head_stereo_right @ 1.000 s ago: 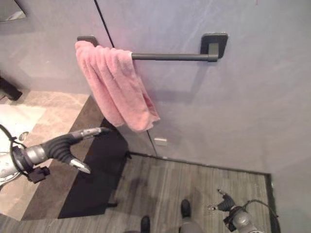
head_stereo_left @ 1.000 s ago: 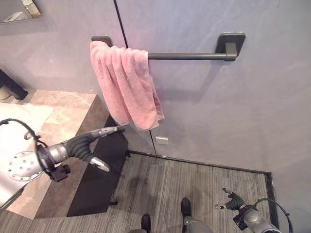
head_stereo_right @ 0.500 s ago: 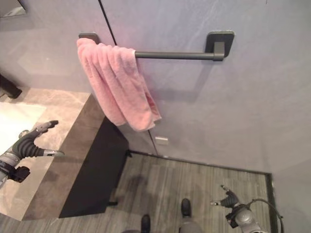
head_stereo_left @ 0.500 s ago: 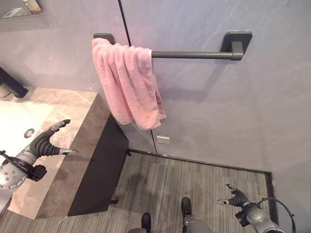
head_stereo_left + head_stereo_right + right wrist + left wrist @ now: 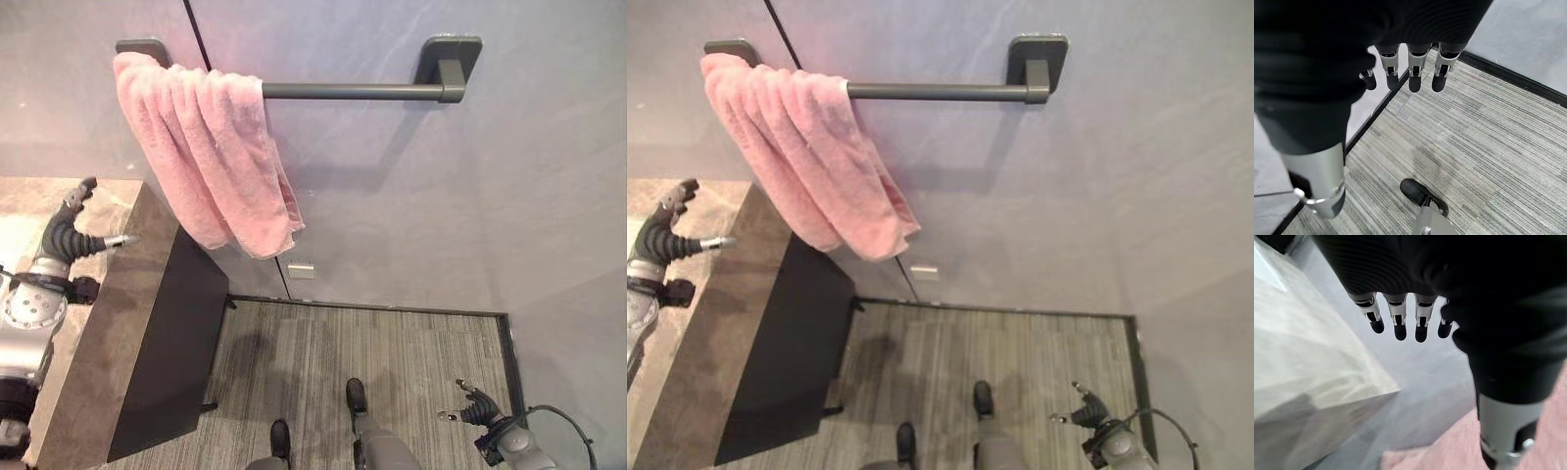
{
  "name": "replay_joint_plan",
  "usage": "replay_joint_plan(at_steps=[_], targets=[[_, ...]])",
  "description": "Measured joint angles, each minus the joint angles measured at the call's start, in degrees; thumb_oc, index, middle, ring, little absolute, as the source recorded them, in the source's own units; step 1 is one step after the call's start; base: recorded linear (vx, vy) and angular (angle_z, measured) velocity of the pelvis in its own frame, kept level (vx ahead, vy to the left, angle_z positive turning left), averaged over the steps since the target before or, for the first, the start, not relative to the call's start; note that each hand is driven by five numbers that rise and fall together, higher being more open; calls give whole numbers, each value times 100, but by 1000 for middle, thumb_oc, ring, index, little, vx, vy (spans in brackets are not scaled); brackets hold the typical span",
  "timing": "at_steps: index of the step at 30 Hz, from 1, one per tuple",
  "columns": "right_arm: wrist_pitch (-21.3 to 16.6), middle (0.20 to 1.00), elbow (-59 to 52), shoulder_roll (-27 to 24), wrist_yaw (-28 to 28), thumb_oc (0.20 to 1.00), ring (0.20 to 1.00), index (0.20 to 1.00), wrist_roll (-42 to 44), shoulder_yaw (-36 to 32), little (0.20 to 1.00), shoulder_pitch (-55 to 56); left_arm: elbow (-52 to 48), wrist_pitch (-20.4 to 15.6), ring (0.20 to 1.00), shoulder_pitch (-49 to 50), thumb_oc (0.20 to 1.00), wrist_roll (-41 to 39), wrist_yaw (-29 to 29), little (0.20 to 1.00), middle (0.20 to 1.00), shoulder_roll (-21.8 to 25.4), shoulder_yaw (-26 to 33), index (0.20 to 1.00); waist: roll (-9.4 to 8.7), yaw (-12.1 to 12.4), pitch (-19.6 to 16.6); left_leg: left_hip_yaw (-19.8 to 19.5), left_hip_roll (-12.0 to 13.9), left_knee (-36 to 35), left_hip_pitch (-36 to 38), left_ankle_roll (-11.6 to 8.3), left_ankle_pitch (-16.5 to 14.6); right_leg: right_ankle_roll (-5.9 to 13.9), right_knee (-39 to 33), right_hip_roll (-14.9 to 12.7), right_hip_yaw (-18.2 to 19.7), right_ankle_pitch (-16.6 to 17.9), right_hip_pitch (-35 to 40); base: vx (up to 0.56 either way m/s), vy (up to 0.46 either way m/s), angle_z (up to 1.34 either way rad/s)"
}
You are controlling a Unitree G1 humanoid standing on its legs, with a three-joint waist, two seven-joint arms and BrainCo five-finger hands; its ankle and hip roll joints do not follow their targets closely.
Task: Put brush and paste in cup on sink, flatten towel.
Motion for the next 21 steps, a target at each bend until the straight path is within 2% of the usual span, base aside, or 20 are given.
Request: replay_joint_plan(at_steps=[4,6,13,17,21], targets=[[1,1000,-21,8,-2,1000,1000,1000,-7,199,1000,-19,186,-5,1000,-325,1000,-155,123,1000,1000,-64,-90,1000,-52,-20,-31,131,4,0,-22,0,0,-6,0,19,73,11,-72,24,-14,-11],[2,1000,-45,3,-1,1000,1000,1000,-7,225,1000,11,175,-8,1000,-530,1000,-266,214,1000,1000,-60,-272,1000,-62,-30,-37,134,4,0,-25,0,0,-5,0,20,80,11,-74,13,-10,-2],[3,1000,-175,3,6,1000,1000,1000,-8,323,1000,5,106,-17,1000,-686,1000,-379,238,1000,1000,-54,-338,1000,-89,-70,-66,135,-2,0,-125,-5,6,-8,0,20,117,34,-193,0,0,0],[2,1000,-213,-1,62,1000,1000,1000,-9,366,1000,-7,202,-34,1000,-1031,1000,-562,236,1000,1000,-46,-804,1000,-109,-94,-86,140,-9,0,-242,-16,16,-6,0,14,124,49,-305,0,0,0],[0,1000,-259,-6,90,1000,1000,1000,-15,563,1000,-13,468,-58,1000,-1253,1000,-834,288,1000,1000,-44,-967,1000,-127,-79,-98,144,-3,1,-312,-20,33,-29,0,25,131,95,-380,0,0,0]])
